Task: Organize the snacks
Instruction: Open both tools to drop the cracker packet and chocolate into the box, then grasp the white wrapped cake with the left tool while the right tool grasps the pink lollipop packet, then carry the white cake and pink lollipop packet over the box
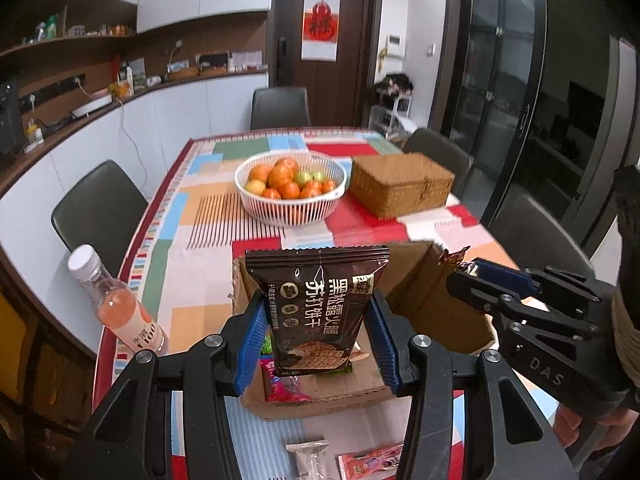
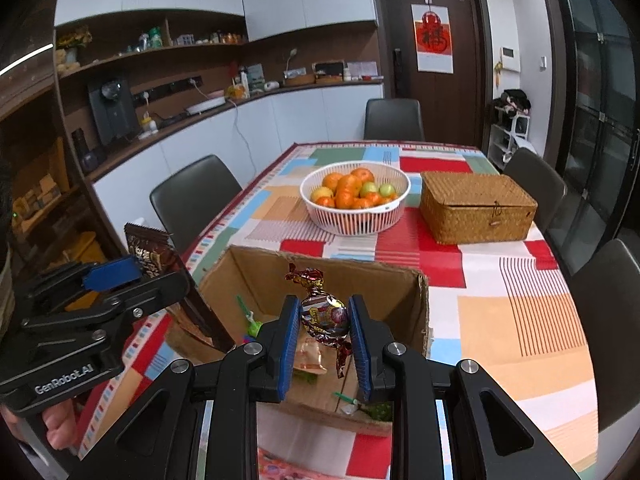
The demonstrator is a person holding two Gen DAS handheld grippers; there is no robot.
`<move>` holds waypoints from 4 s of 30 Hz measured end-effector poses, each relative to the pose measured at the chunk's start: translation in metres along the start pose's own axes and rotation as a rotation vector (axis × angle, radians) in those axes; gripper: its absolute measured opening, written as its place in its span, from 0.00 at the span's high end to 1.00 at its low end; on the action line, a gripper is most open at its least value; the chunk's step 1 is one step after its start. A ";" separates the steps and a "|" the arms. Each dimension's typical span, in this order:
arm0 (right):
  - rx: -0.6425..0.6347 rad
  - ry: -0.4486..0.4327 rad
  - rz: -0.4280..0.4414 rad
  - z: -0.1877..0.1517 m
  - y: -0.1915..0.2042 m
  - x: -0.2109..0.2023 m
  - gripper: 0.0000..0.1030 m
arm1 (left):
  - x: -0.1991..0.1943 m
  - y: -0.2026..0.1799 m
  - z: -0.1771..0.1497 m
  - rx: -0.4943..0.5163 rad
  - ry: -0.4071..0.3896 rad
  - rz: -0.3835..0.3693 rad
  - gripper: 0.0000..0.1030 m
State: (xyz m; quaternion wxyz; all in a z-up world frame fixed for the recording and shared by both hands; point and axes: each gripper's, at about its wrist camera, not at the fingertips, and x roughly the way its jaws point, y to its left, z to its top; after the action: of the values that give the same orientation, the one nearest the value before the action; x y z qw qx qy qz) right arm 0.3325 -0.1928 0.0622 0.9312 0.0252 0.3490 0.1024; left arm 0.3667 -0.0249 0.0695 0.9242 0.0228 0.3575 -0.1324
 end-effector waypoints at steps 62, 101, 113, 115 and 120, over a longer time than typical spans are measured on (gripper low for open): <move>-0.446 0.510 0.122 -0.167 0.073 0.055 0.48 | 0.027 0.008 -0.178 0.066 0.350 0.044 0.32; -0.297 0.435 0.118 -0.161 0.053 0.109 0.68 | 0.099 0.016 -0.173 -0.050 0.437 0.003 0.70; -0.207 0.334 0.095 -0.152 0.043 0.064 0.69 | 0.054 0.012 -0.171 -0.055 0.338 0.002 0.70; -0.203 0.315 0.092 -0.150 0.042 0.057 0.69 | 0.042 0.011 -0.167 -0.056 0.312 -0.002 0.70; -0.168 0.264 0.090 -0.144 0.039 0.032 0.69 | 0.021 -0.006 -0.160 -0.050 0.255 -0.007 0.70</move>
State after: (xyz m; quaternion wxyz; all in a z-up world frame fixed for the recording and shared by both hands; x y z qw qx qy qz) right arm 0.2548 -0.1520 -0.0624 0.8705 -0.0507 0.4571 0.1752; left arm 0.2750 -0.0135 -0.0633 0.8711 0.0150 0.4752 -0.1228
